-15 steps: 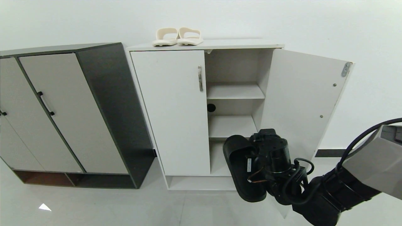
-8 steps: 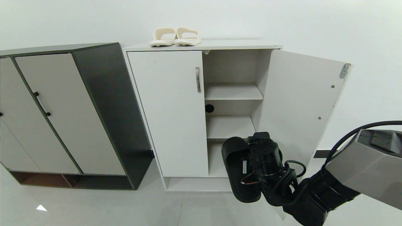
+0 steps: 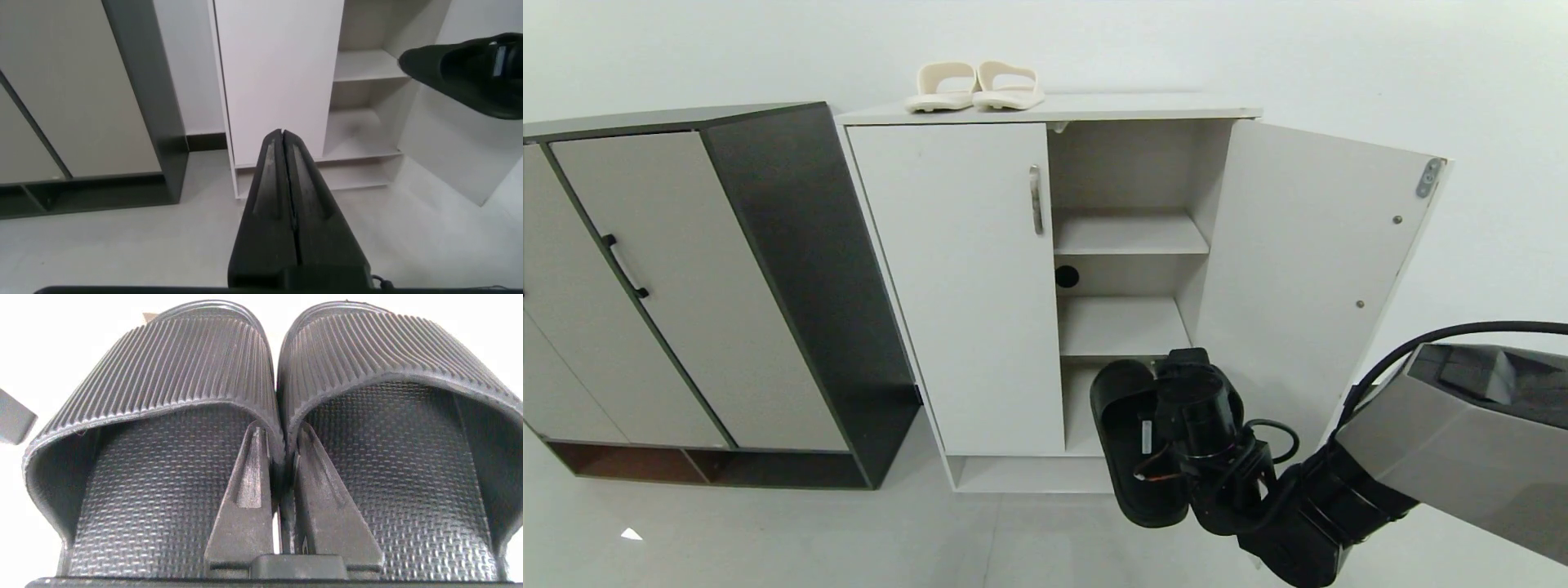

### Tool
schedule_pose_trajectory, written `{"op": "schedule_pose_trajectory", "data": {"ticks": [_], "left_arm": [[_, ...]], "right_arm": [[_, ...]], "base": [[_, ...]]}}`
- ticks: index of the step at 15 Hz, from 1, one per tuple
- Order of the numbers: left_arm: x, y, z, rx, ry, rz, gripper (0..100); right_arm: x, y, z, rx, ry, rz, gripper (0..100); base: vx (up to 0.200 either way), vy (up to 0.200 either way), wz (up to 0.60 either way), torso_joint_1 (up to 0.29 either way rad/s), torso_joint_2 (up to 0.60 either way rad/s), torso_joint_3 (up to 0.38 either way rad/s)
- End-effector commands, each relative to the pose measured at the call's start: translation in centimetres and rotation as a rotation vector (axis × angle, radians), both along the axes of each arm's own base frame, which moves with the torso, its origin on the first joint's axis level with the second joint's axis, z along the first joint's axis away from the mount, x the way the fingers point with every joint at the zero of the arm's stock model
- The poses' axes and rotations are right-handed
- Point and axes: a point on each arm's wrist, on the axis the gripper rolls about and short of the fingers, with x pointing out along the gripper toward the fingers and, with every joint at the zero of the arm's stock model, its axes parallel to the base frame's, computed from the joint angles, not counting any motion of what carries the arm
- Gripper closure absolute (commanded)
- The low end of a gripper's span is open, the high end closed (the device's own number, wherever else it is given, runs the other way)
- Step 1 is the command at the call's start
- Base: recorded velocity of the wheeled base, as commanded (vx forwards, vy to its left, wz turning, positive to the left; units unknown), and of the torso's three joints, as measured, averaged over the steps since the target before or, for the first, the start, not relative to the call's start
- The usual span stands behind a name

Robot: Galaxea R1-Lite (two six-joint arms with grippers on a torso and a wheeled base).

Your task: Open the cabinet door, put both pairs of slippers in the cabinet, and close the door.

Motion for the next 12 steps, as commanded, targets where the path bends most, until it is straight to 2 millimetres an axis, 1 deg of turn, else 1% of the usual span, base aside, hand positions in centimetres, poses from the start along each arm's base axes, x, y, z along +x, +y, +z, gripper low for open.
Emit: {"op": "schedule_pose_trajectory", "data": {"ticks": [1,5,8,10,12], "left_arm": [[0.0,0.0,0.0,0.000,0.002,-0.001,100],[0.0,0.0,0.0,0.000,0.002,-0.001,100],[0.0,0.0,0.0,0.000,0.002,-0.001,100],[0.0,0.0,0.0,0.000,0.002,-0.001,100],[0.0,0.0,0.0,0.000,0.002,0.001,100]], "right_arm": [[0.4,0.4,-0.5,-0.002,0.001,-0.003,100],[0.5,0.9,-1.2,0.007,-0.010,0.004,100],[0.2,1.5,0.4,0.055,-0.092,-0.021,100],[-0.3,1.6,1.3,0.046,-0.134,-0.038,100],[-0.5,1.8,2.1,0.062,-0.219,-0.034,100]], "base": [[0.000,0.000,0.00,0.007,0.00,-0.168],[0.000,0.000,0.00,0.001,0.00,-0.184],[0.000,0.000,0.00,0.002,0.00,-0.194],[0.000,0.000,0.00,0.005,0.00,-0.190],[0.000,0.000,0.00,0.000,0.00,-0.168]]}}
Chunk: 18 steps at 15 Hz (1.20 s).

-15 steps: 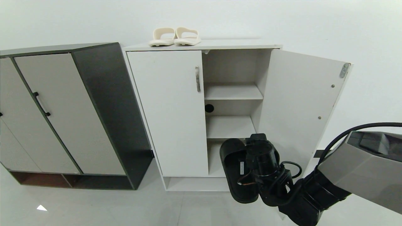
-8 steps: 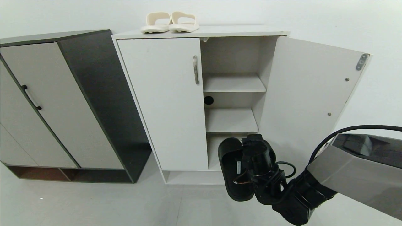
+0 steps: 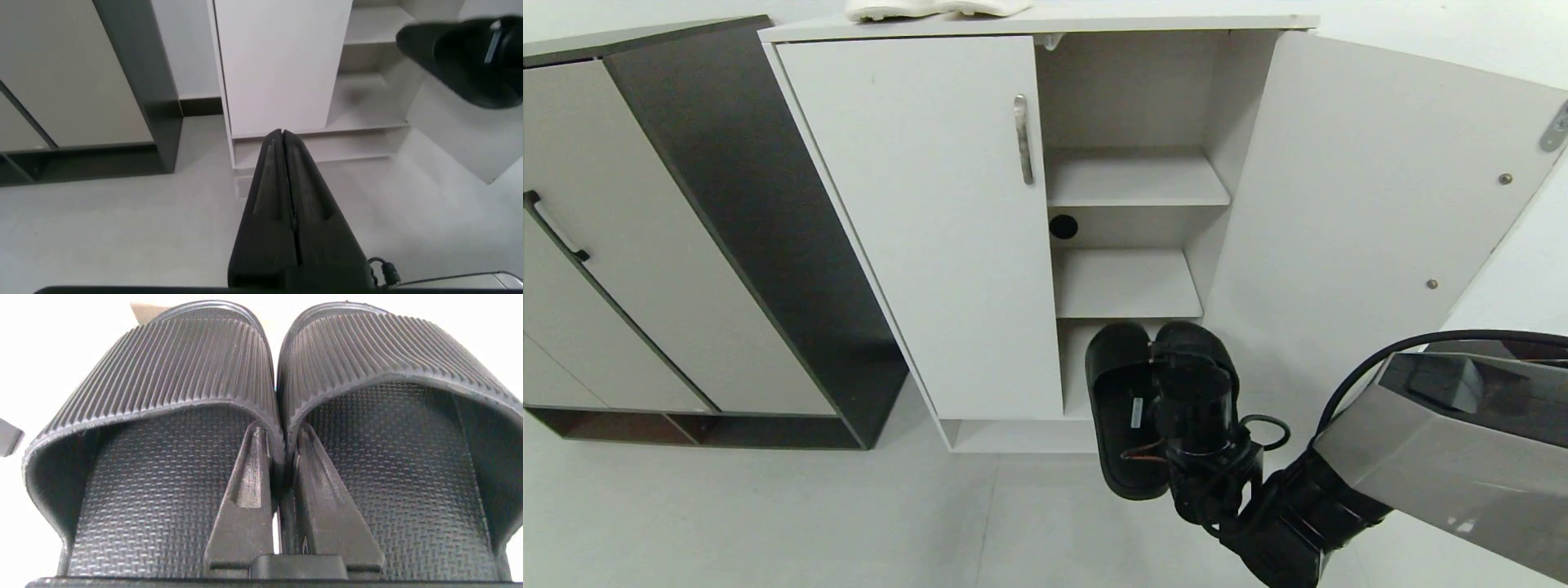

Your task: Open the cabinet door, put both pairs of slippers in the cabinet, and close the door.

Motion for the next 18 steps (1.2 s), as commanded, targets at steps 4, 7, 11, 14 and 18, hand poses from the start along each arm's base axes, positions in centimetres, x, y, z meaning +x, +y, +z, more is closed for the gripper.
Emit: {"op": "schedule_pose_trajectory", "data": {"ticks": [4,7,11,14,18], "left_arm": [[0.0,0.0,0.0,-0.001,0.002,0.001,100],[0.0,0.0,0.0,-0.001,0.001,-0.001,100],[0.0,0.0,0.0,-0.003,0.001,0.001,100],[0.0,0.0,0.0,-0.003,0.001,0.001,100],[0.0,0.0,0.0,-0.003,0.001,0.001,100]], "right_arm": [[0.6,-0.8,-0.9,-0.075,-0.089,-0.019,100],[1.5,-1.8,-1.0,-0.081,-0.083,-0.051,100],[2.6,-2.8,-1.5,-0.090,-0.073,-0.084,100],[3.2,-3.6,-1.7,-0.092,-0.071,-0.108,100],[3.6,-4.0,-1.7,-0.093,-0.070,-0.120,100]], "base": [[0.000,0.000,0.00,0.003,0.00,-0.021],[0.000,0.000,0.00,0.000,0.00,0.000],[0.000,0.000,0.00,0.000,0.00,0.000],[0.000,0.000,0.00,0.000,0.00,0.000],[0.000,0.000,0.00,0.000,0.00,0.000]]}}
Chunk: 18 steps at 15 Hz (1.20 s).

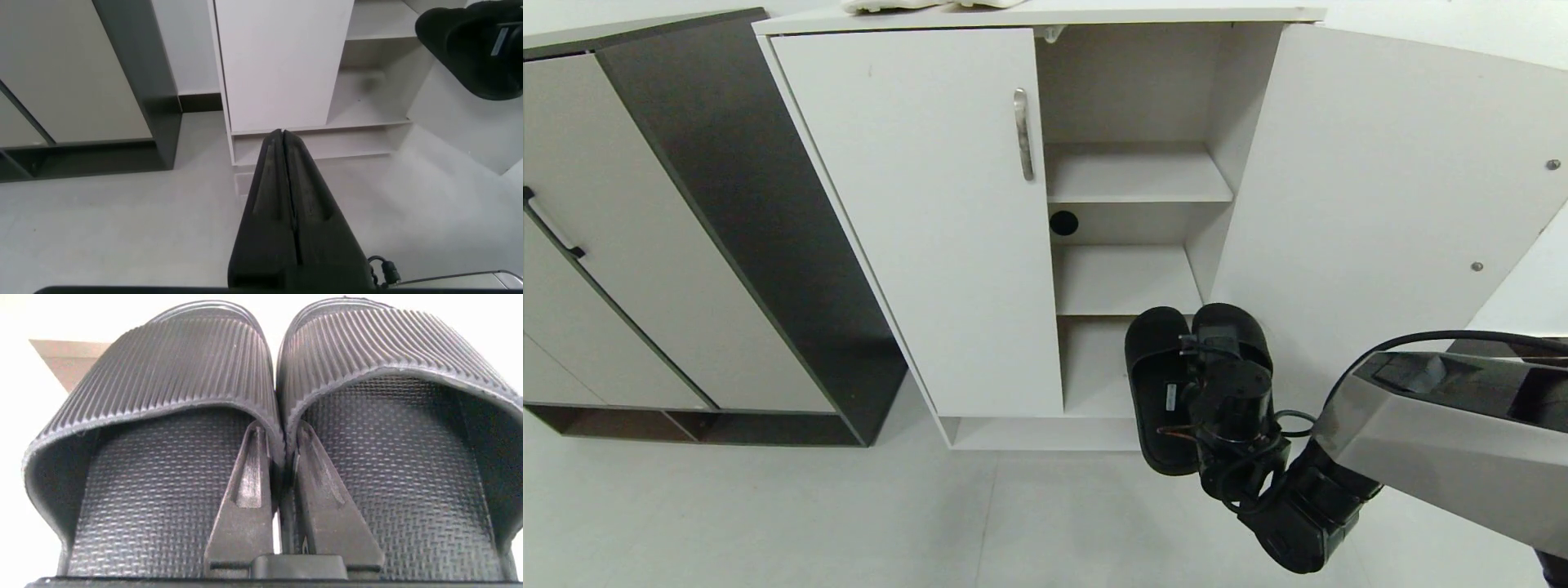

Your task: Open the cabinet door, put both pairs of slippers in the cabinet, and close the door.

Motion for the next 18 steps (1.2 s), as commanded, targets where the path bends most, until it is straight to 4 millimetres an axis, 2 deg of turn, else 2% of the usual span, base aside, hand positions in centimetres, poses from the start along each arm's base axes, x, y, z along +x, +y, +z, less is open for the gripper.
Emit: {"op": "schedule_pose_trajectory", "data": {"ticks": [1,6,8,13,18], "left_arm": [[0.0,0.0,0.0,0.000,0.000,0.000,100],[0.0,0.0,0.0,0.000,0.001,0.000,100],[0.0,0.0,0.0,0.003,0.001,0.000,100],[0.0,0.0,0.0,0.008,0.001,-0.001,100],[0.0,0.0,0.0,0.008,0.001,-0.001,100]], "right_arm": [[0.0,0.0,0.0,0.000,0.000,0.000,100],[-0.1,0.0,0.1,0.001,-0.001,0.000,100],[-0.8,0.7,0.8,0.011,-0.014,0.026,100],[-2.0,5.6,2.3,0.056,0.038,0.155,100],[-1.3,5.3,1.4,0.056,0.104,0.132,100]], "base": [[0.000,0.000,0.00,0.000,0.00,0.000],[0.000,0.000,0.00,0.000,0.00,0.000],[0.000,0.000,0.00,0.000,0.00,0.000],[0.000,0.000,0.00,0.000,0.00,0.000],[0.000,0.000,0.00,0.000,0.00,0.000]]}}
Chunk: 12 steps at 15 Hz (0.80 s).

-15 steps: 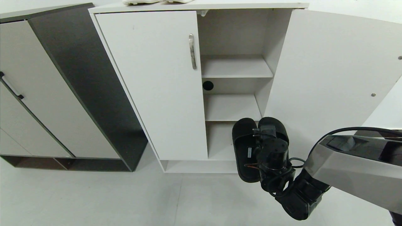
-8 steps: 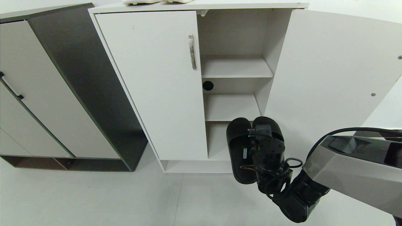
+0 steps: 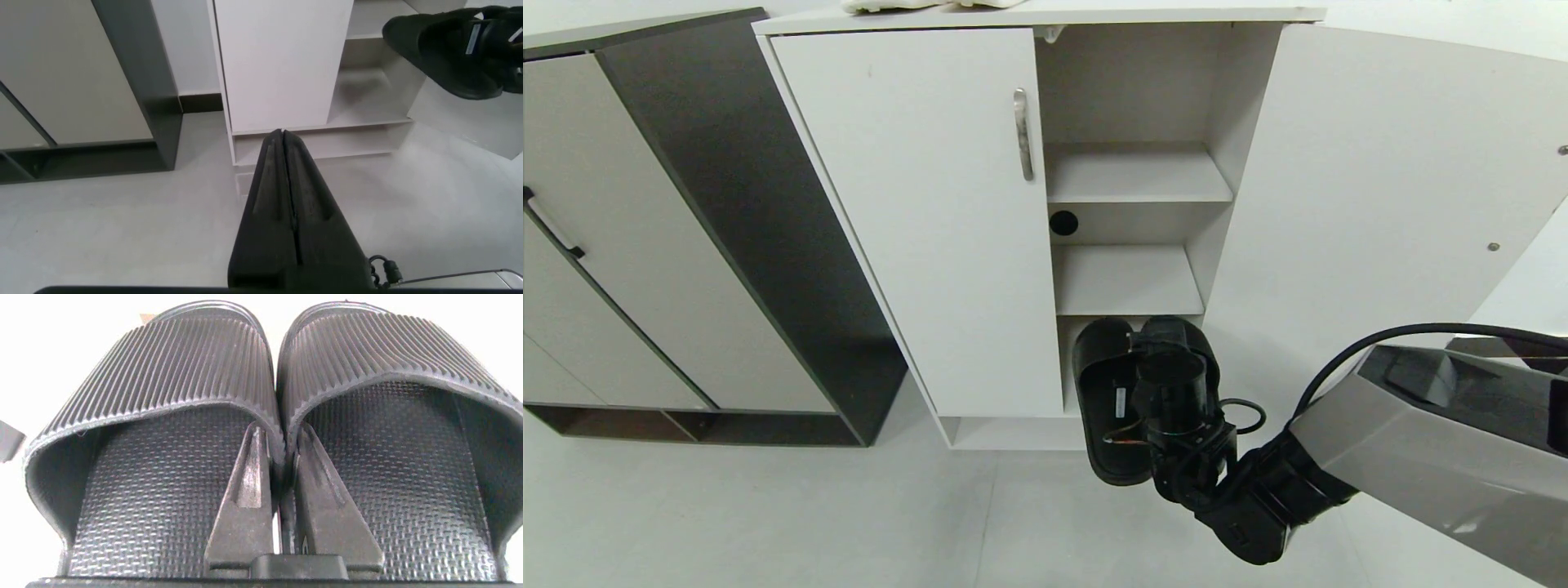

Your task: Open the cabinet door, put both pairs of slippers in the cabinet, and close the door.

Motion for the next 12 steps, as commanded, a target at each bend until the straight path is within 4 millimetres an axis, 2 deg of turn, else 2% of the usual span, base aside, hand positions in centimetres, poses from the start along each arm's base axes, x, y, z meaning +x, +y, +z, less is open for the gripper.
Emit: {"op": "schedule_pose_trajectory", "data": {"ticks": [1,4,12], "left_arm": [[0.00,0.00,0.00,0.000,0.000,0.000,100],[0.01,0.00,0.01,-0.002,0.001,0.000,100],[0.01,0.00,0.01,-0.002,0.001,0.000,100]], "right_arm": [[0.14,-0.09,-0.23,-0.005,0.004,-0.003,100],[0.27,-0.06,-0.72,-0.016,0.011,-0.008,100],[0.44,-0.17,-0.88,-0.018,0.014,-0.012,100]], "base": [[0.000,0.000,0.00,0.000,0.00,0.000],[0.000,0.000,0.00,0.000,0.00,0.000],[0.200,0.000,0.00,-0.001,0.00,0.001]]}}
